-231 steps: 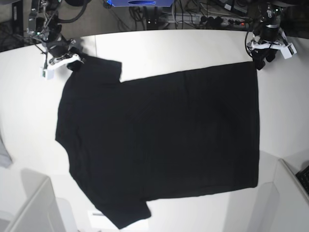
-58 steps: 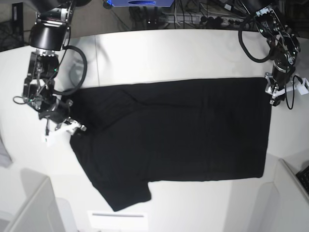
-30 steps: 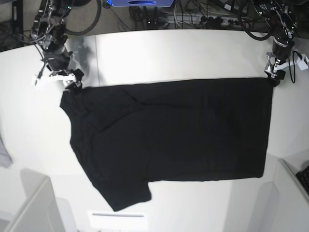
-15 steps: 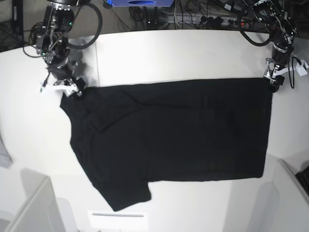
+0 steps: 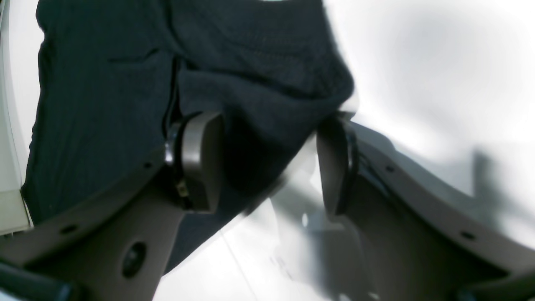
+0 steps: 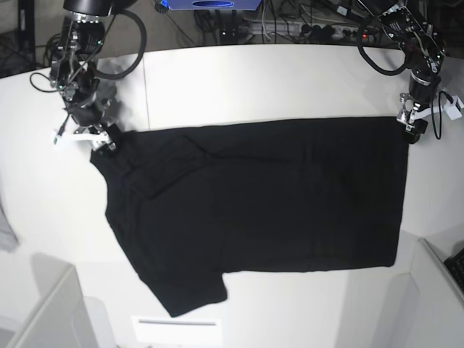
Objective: Fold the T-shirt properly
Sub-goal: 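Hold the shoulder edge with both grippers and drag it taut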
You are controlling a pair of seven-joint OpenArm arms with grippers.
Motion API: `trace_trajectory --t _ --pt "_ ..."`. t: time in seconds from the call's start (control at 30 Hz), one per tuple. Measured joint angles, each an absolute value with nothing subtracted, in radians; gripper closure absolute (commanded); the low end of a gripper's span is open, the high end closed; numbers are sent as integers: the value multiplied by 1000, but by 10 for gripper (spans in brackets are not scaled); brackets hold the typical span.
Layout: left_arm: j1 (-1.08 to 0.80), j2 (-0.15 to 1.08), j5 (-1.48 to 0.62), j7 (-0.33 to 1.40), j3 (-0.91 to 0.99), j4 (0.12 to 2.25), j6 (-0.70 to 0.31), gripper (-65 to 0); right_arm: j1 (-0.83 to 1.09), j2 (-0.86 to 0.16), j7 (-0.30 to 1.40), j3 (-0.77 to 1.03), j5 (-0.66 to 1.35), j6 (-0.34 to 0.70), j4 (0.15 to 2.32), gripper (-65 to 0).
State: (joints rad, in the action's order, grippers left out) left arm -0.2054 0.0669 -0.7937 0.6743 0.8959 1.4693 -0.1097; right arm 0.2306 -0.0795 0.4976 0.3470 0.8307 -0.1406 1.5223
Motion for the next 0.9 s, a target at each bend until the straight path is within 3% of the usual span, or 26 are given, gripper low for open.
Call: trace_trajectory --t 0.1,0.33,0.43,0.9 --pt "-205 67 -794 682 896 1465 -109 -342 220 -82 492 347 831 -137 1507 -323" --pt "-204 67 -798 680 848 1433 -110 -115 218 -85 493 350 819 -132 1492 -107" --pt "-203 70 -811 673 847 1411 -111 -10 220 -84 507 351 809 -49 1484 -8" --pt "-235 122 -803 703 840 1423 -109 0 278 -78 552 413 807 -19 1535 0"
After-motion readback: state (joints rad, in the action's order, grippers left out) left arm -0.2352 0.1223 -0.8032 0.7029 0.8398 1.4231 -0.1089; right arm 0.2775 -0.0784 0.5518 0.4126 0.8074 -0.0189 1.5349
